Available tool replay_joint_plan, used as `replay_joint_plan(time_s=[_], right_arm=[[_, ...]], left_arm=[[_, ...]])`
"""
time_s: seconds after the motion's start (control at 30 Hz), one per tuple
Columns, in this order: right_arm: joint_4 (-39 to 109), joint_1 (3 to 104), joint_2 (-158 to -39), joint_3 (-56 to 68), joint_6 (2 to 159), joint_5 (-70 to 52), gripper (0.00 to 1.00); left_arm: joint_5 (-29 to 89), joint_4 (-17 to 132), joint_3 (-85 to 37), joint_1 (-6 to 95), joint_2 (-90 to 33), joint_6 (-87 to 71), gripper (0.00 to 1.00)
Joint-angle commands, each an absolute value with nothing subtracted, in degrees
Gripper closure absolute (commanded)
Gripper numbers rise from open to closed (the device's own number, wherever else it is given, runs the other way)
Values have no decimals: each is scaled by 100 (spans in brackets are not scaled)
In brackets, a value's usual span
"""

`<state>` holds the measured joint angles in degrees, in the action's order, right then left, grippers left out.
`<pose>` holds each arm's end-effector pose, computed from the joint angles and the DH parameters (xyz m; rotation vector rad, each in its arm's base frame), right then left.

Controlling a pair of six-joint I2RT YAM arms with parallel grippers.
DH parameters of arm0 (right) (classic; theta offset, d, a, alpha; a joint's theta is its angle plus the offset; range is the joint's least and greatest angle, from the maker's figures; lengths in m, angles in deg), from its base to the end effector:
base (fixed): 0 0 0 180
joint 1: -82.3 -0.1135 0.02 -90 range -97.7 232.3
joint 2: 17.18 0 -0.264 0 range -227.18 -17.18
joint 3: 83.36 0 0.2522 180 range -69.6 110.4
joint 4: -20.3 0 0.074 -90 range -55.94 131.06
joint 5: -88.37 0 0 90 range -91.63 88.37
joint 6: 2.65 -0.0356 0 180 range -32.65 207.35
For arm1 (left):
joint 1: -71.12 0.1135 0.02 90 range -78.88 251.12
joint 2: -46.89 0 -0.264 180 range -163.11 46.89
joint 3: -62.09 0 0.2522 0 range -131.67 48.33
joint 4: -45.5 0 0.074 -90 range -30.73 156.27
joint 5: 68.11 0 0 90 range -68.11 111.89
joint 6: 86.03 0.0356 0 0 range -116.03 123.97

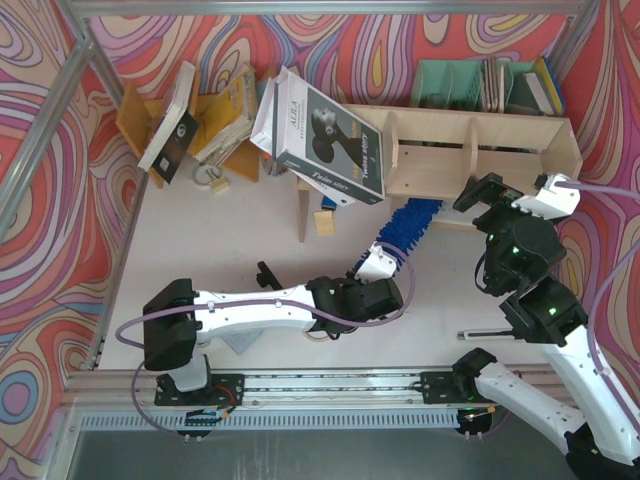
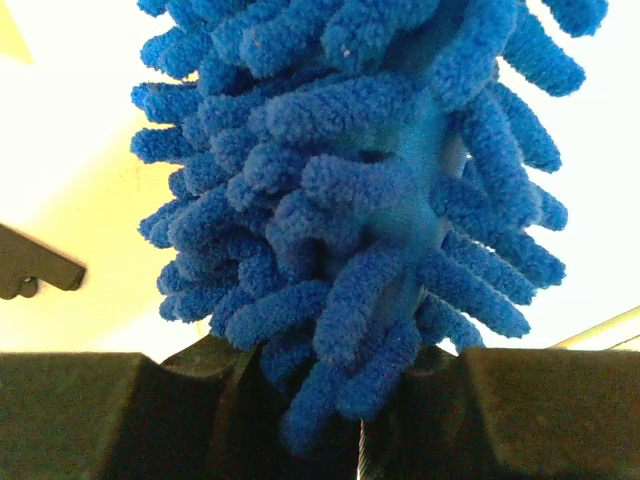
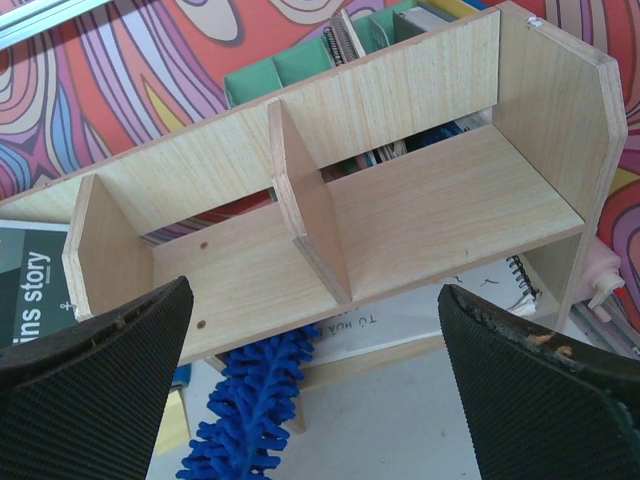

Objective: Dust the bookshelf with a duster

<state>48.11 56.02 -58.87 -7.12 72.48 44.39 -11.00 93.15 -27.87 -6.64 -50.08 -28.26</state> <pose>0.1267 0.0340 0.4437 0.5053 1.4009 -0.0029 0.0957 -0.3501 0.2600 0.6980 2.2283 -0.2130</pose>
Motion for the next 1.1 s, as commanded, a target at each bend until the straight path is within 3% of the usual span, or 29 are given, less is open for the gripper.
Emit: replay_joint_plan(time_s=[0.0,0.3,0.83,1.07], right_arm=[[4742,5595,-5804,-787,7236,4484,1],[4702,5598,-5827,-717,7336,4509,1],[4801,5595,-5875,-565,7259,4435,1],[4817,5594,-5858,-635,7269,4427,1]], left_arm=[[-1349,9013,-2561,-536,-4801,-3300,100],[-605,9230,-3014,-403,-5353,-3028,100],[-1240,8900,-2893,-618,-4680,-2675,100],[-865,9042,-2916,-614,-4958,-2601,100]])
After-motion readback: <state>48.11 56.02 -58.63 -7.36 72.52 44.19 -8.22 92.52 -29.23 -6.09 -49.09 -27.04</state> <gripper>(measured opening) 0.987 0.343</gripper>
